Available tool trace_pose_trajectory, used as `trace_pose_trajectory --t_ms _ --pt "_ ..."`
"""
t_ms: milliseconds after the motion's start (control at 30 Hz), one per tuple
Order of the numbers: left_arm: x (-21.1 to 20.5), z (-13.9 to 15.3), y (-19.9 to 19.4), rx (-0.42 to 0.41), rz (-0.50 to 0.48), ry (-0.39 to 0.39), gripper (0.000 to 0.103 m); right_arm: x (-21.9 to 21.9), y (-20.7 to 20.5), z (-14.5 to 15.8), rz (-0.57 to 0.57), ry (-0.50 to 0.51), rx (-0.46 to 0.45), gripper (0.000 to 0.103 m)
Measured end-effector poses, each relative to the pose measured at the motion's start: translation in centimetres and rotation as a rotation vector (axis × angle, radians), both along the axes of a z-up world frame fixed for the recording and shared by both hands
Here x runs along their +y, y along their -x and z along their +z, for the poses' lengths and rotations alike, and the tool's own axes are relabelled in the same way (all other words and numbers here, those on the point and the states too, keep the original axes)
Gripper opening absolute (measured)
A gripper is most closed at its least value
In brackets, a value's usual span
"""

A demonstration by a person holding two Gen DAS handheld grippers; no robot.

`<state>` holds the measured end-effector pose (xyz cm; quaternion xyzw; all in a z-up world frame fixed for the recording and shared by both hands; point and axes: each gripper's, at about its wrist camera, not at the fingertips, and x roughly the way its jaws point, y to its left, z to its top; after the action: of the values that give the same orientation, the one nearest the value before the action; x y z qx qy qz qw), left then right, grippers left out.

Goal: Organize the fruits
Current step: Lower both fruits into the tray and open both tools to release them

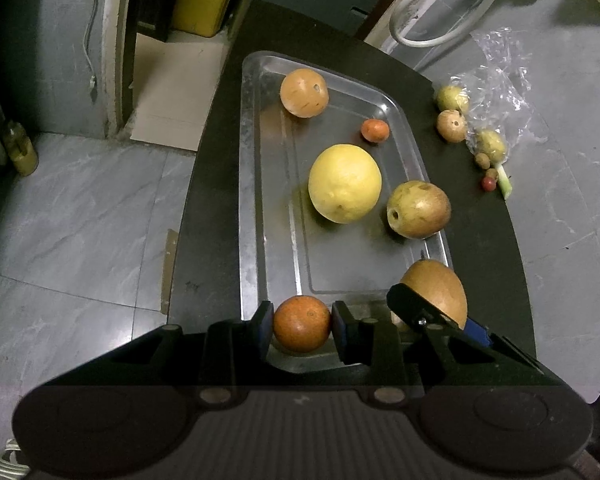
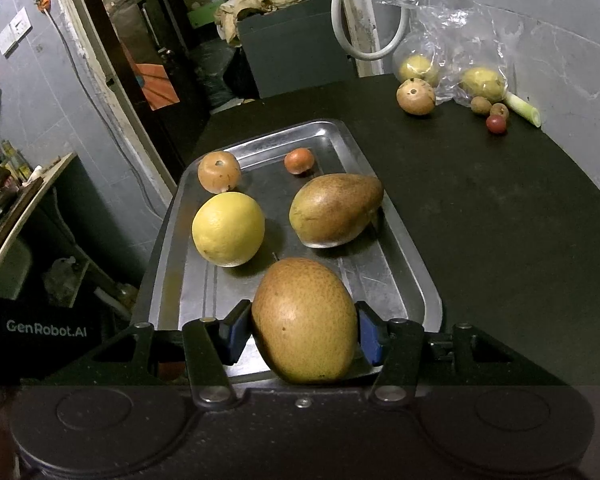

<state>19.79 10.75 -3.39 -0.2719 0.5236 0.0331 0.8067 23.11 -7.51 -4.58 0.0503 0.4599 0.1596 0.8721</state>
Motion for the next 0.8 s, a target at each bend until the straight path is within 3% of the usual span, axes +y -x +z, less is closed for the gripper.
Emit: trace_pose_trajectory --t_ms 633,800 --pt "0.05 -0.28 -0.19 0.005 -0.008 0.020 0.035 0.43 -0.32 0.02 -0.013 0.017 0.012 0.056" --pt "0.20 -0.12 0.00 -0.001 -0.005 0.029 0.042 -0.17 0.29 0.65 -0.023 0.024 -0.006 0.064"
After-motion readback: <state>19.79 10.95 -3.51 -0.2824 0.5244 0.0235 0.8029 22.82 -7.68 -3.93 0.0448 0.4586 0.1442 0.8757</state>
